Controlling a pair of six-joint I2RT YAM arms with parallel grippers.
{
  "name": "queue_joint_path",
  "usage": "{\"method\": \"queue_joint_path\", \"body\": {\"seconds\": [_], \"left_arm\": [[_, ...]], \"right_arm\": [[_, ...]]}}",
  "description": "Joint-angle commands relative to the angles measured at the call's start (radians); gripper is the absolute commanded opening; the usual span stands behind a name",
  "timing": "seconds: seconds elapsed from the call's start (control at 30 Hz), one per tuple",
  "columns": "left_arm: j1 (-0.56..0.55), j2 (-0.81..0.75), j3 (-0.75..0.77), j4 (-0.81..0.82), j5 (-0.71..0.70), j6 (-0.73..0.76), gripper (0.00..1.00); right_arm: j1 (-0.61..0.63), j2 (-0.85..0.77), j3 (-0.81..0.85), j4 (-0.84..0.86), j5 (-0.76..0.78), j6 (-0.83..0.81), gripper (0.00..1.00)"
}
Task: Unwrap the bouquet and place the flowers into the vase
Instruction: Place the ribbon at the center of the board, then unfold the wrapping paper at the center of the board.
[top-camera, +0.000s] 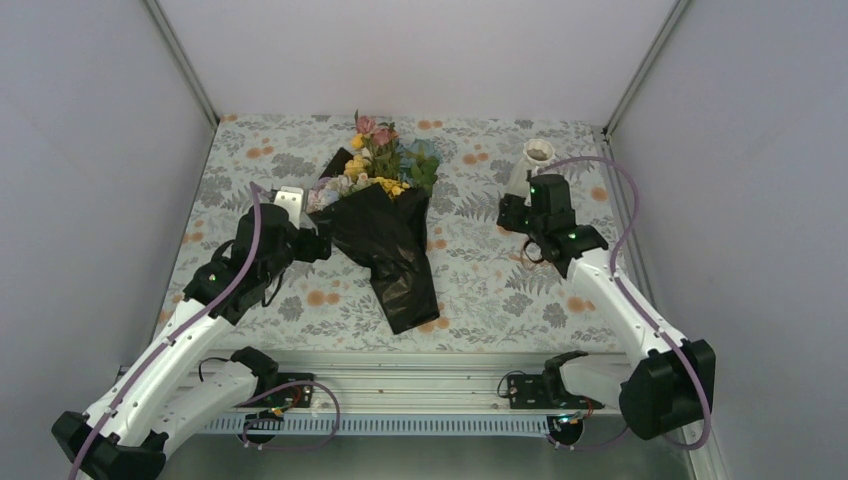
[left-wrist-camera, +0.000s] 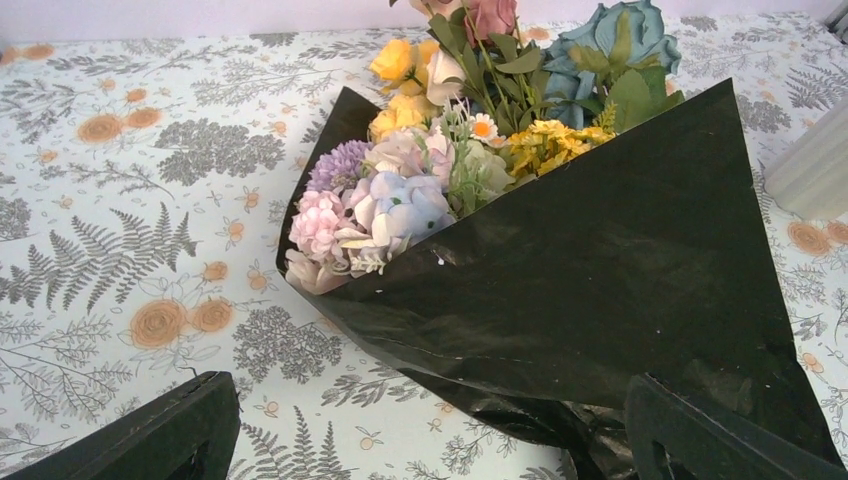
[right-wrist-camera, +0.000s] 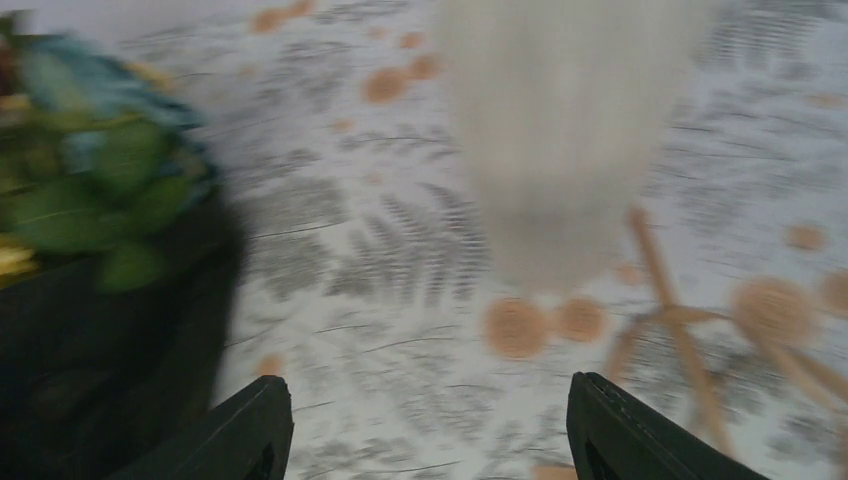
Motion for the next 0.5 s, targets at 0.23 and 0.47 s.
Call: {"method": "queue_joint_path", "body": {"seconds": [0.23,0.47], "left_arm": [[-0.001,0.018,-0.025,0.057,0.135,-0.103,0.94],[-0.002,0.024,-0.014,0.054,0.139,-0.126,0.93]], "right_arm": [[0.245,-0.019,-0.123,0.302,-0.478,-0.055,0.65],[0.374,0.133,-0.119,0.42,-0.532,-0.078,0.66]]}}
